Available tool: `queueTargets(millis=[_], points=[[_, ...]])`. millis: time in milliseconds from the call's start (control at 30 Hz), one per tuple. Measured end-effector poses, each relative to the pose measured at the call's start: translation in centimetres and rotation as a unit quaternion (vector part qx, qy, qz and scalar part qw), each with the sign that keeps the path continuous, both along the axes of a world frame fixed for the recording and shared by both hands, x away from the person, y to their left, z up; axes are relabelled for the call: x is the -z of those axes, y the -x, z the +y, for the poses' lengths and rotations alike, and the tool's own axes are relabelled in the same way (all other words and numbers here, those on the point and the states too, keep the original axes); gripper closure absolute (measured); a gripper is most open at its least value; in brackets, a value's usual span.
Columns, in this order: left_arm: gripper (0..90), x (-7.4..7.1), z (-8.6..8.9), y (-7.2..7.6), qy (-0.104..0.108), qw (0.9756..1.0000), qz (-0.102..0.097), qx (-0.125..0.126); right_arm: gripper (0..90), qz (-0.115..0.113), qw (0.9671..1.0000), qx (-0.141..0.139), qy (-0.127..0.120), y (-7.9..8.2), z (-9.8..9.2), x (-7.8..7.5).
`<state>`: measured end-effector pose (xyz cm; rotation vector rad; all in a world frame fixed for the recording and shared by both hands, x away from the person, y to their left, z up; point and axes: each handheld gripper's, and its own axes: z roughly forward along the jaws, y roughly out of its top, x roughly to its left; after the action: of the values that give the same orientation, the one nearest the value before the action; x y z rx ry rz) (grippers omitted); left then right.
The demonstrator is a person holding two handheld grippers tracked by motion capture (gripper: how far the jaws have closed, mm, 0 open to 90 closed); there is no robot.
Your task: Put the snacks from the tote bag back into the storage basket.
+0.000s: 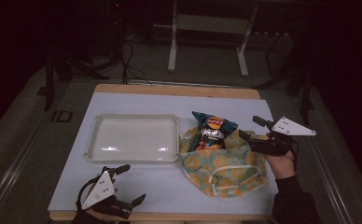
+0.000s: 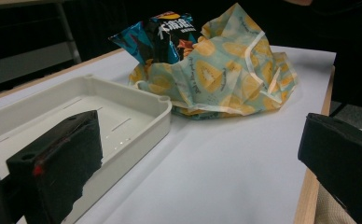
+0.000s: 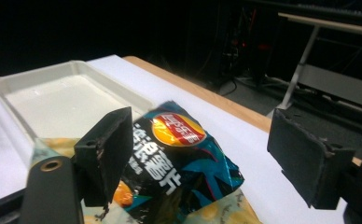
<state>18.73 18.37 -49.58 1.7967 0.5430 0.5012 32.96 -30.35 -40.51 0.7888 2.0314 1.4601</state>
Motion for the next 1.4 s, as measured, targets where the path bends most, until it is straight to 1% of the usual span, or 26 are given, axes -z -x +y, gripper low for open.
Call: queueTargets(millis=[33, 67, 133, 167, 200, 333, 367, 400, 433, 500, 567, 600, 700, 733, 800, 833, 933, 1000, 1167, 1200, 1267, 1333, 1400], points=[[0.2, 0.0, 0.0, 0.0, 0.0, 1.0, 0.0, 0.0, 22.3, 0.0, 1.0, 0.0, 0.0, 0.0, 0.0, 0.0], [0.2, 0.0, 0.0, 0.0, -0.001, 1.0, 0.0, 0.0, 22.5, 0.007, 1.0, 0.003, 0.004, -0.6, 0.0, 0.4], [0.2, 0.0, 0.0, 0.0, -0.001, 1.0, 0.0, 0.001, 23.0, 0.009, 0.9999, 0.004, 0.004, -0.8, 0.0, 0.6], [0.2, 0.0, 0.0, 0.0, -0.001, 1.0, 0.0, 0.001, 23.0, 0.014, 0.9999, 0.005, 0.005, -1.1, 0.0, 0.8], [0.2, 0.0, 0.0, 0.0, -0.002, 1.0, 0.0, 0.002, 23.1, 0.02, 0.9998, 0.006, 0.006, -1.7, 0.0, 1.2], [0.2, 0.1, -0.1, -0.1, -0.002, 1.0, 0.0, 0.002, 23.3, 0.03, 0.9995, 0.004, 0.007, -2.7, 0.2, 1.6], [0.2, 0.1, -0.1, -0.1, -0.002, 1.0, 0.0, 0.002, 23.3, 0.03, 0.9995, 0.004, 0.007, -2.7, 0.2, 1.6], [0.2, 0.1, -0.1, -0.1, -0.003, 1.0, 0.0, 0.002, 23.3, 0.035, 0.9993, 0.005, 0.014, -3.3, 0.4, 1.9], [0.2, 0.1, -0.1, -0.1, -0.003, 1.0, 0.0, 0.001, 23.3, 0.035, 0.9993, 0.005, 0.014, -3.3, 0.4, 1.9], [0.2, 0.1, -0.1, -0.1, -0.003, 1.0, 0.002, 0.001, 23.5, 0.043, 0.999, 0.007, 0.013, -4.1, 0.6, 2.3], [0.2, 0.1, -0.1, -0.1, -0.003, 1.0, 0.001, 0.002, 23.6, 0.046, 0.9989, 0.007, 0.01, -4.3, 0.6, 2.4], [0.2, 0.1, -0.1, -0.1, -0.003, 1.0, 0.001, 0.002, 23.6, 0.051, 0.9986, 0.007, 0.012, -4.8, 0.7, 2.8], [0.2, 0.1, -0.1, -0.1, -0.004, 1.0, 0.001, 0.002, 23.7, 0.061, 0.9981, 0.006, 0.008, -5.3, 0.8, 3.4], [0.2, 0.1, -0.1, -0.1, -0.004, 1.0, 0.001, 0.002, 23.7, 0.061, 0.9981, 0.006, 0.008, -5.3, 0.8, 3.4], [0.2, 0.1, -0.1, -0.1, -0.004, 1.0, 0.001, 0.003, 24.6, 0.065, 0.9978, 0.004, 0.008, -5.6, 0.8, 3.8], [0.2, 0.1, -0.1, -0.1, -0.004, 1.0, 0.001, 0.004, 24.6, 0.071, 0.9975, 0.002, 0.003, -5.9, 0.8, 4.3], [0.2, 0.1, -0.1, -0.1, -0.005, 1.0, 0.002, 0.004, 24.6, 0.077, 0.997, 0.003, 0.002, -6.2, 0.7, 4.8], [0.2, 0.1, -0.1, -0.1, -0.006, 1.0, 0.002, 0.005, 24.6, 0.085, 0.9963, 0.006, 0.008, -6.6, 0.8, 5.4], [0.2, 0.1, -0.1, -0.1, -0.009, 0.9999, 0.003, 0.006, 24.6, 0.094, 0.9951, 0.009, 0.029, -7.1, 1.0, 6.3], [0.2, 0.1, -0.1, -0.1, -0.009, 0.9999, 0.003, 0.006, 24.6, 0.094, 0.9951, 0.009, 0.029, -7.1, 1.0, 6.3], [0.2, 0.1, -0.1, -0.1, -0.009, 0.9999, 0.003, 0.006, 25.7, 0.102, 0.9943, 0.008, 0.032, -7.3, 1.1, 6.6], [0.2, 0.1, -0.1, -0.1, -0.008, 0.9999, 0.005, 0.005, 30.3, 0.116, 0.9929, -0.001, 0.028, -7.7, 1.1, 7.1], [0.2, 0.1, -0.1, -0.1, -0.007, 0.9999, 0.004, 0.006, 32.2, 0.123, 0.992, -0.004, 0.029, -7.9, 1.2, 7.4]])
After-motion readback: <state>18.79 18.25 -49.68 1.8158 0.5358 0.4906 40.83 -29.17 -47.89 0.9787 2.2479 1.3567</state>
